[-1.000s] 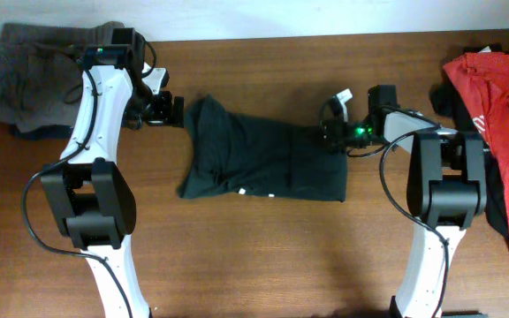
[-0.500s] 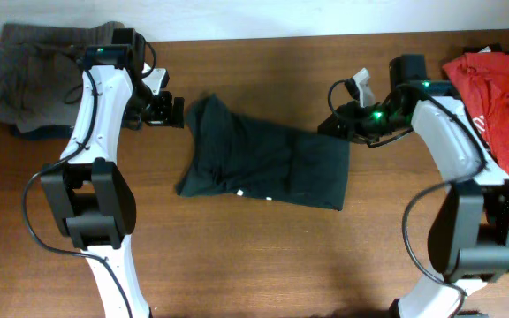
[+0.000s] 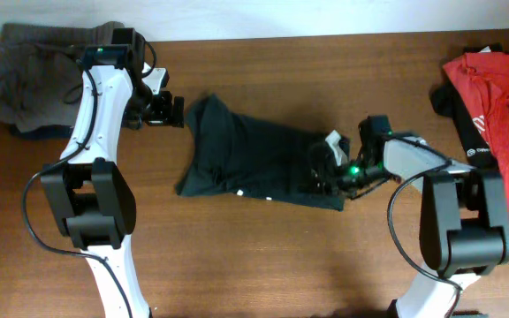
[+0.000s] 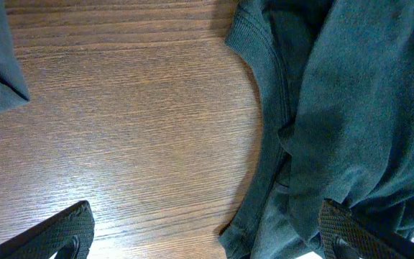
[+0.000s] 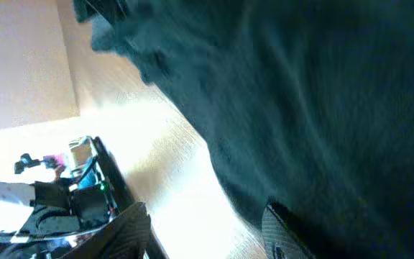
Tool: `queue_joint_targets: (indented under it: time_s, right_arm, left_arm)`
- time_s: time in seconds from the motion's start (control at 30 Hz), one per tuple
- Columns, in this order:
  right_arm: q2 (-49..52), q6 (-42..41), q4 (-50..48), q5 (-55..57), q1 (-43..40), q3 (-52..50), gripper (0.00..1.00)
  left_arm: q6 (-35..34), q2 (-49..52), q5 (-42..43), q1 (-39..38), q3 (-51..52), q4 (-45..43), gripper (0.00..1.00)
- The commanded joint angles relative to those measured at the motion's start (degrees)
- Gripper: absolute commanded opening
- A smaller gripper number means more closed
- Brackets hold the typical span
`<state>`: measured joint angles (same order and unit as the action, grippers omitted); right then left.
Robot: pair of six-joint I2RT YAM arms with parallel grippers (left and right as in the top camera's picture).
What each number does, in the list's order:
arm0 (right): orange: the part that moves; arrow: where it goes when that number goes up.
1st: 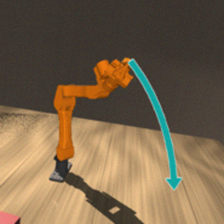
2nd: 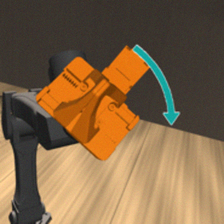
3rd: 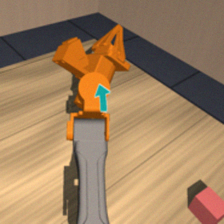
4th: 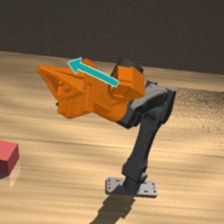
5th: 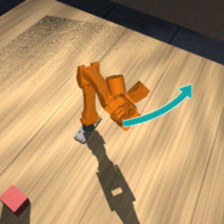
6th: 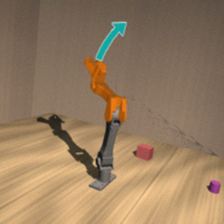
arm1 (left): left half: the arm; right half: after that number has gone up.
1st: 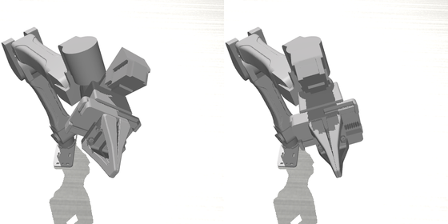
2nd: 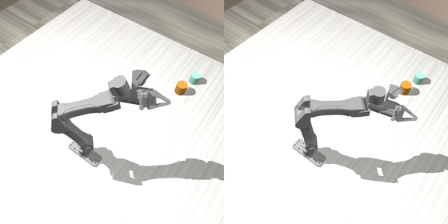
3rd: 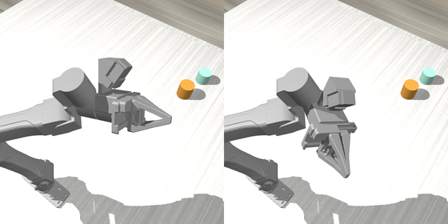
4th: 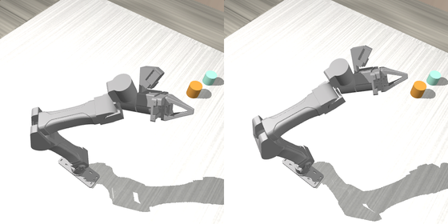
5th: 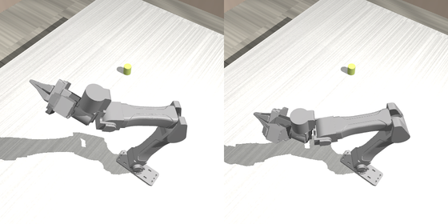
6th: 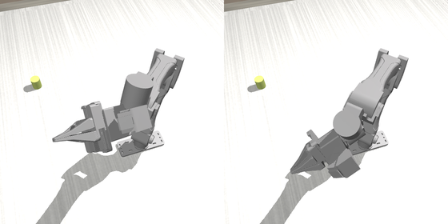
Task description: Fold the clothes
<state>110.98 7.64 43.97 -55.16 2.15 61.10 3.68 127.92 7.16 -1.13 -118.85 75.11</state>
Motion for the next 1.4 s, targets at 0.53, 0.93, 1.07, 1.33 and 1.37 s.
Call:
queue_joint_targets:
  time_s: [0.53, 0.93, 1.07, 1.33, 1.37]
  right_arm:
    - [-4.50, -1.22, 9.46, 14.49, -0.07, 27.69, 0.50]
    - [17.33, -1.01, 2.64, -7.43, 0.02, 27.50, 0.04]
    - [24.09, -1.01, -0.44, -7.19, -0.44, 27.50, 0.09]
    - [18.29, -0.98, 7.87, -0.90, -1.46, 34.14, 0.63]
    - [16.17, -0.98, 10.82, 0.68, -1.40, 36.52, 0.73]
  left_arm:
    - [0.48, -0.59, 1.03, -0.39, -0.46, -2.23, 0.99]
    - [0.48, -0.55, 1.03, -0.39, -0.02, -2.60, 0.99]
    - [0.48, -0.55, 1.03, -0.37, -0.02, -2.47, 0.99]
    - [1.49, -0.48, 1.22, -0.37, -0.02, -2.80, 0.99]
    - [3.69, -0.39, 3.72, -0.37, -0.02, -3.06, 0.99]
